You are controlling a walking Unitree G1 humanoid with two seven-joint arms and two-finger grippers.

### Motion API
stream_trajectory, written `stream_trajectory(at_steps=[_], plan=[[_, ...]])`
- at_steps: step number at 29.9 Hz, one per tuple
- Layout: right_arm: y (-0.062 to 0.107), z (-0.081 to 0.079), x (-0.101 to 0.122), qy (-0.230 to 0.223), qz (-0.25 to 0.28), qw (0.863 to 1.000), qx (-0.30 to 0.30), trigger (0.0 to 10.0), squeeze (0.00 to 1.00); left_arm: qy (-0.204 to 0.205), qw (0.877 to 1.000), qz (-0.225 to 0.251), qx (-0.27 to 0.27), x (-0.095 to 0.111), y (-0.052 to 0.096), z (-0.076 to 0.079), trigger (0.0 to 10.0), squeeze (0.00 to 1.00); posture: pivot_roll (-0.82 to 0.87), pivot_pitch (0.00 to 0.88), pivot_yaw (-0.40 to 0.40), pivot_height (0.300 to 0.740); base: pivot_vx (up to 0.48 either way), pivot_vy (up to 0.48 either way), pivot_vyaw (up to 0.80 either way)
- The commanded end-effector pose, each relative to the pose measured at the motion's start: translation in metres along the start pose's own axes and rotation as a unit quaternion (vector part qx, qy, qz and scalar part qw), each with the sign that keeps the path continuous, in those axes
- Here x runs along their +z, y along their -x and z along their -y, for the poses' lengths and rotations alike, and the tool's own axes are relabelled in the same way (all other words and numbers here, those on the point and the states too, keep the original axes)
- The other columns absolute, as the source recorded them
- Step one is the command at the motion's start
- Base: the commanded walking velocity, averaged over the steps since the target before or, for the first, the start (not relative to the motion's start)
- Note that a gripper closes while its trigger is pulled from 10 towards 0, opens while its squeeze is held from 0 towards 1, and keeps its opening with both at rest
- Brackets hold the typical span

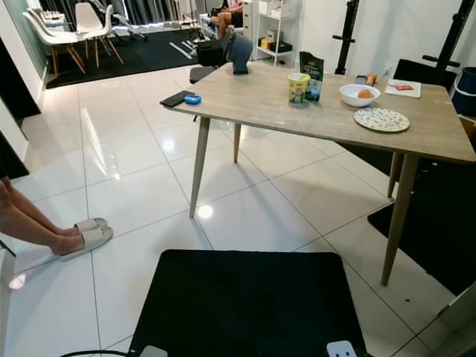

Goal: Restocking fridge

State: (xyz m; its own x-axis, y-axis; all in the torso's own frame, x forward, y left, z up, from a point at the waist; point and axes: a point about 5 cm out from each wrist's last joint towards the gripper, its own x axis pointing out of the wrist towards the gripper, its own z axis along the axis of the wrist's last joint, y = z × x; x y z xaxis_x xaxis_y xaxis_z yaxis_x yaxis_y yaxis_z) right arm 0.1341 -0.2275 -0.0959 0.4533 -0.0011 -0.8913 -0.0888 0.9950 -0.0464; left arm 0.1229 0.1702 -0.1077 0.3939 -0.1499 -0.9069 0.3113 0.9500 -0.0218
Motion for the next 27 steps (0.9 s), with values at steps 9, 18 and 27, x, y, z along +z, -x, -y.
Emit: stream_trajectory(at_steps=[9,18,27], plan=[[-0.0001,-0.0016,-0.0027,0.006,-0.009,1.0,-0.001,10.0,0.0,-0.012,0.999,-0.042,-0.015,-0.0196,0.0026,0.0044,10.0,0.0,-0.02,0.014,0.001,0.74,0.177,0.0,0.0],[-0.0003,-0.0029,-0.0029,0.005,-0.009,1.0,0.001,10.0,0.0,-0.015,0.999,-0.044,-0.017,-0.02,0.0025,0.005,10.0,0.0,-0.02,0.018,0.001,0.74,0.278,0.0,0.0],[-0.0008,-0.004,-0.0023,-0.009,-0.01,1.0,0.002,10.0,0.0,-0.017,0.999,-0.043,-0.017,-0.0194,0.0023,0.0056,10.0,0.0,-0.02,0.018,0.001,0.74,0.285,0.0,-0.18]])
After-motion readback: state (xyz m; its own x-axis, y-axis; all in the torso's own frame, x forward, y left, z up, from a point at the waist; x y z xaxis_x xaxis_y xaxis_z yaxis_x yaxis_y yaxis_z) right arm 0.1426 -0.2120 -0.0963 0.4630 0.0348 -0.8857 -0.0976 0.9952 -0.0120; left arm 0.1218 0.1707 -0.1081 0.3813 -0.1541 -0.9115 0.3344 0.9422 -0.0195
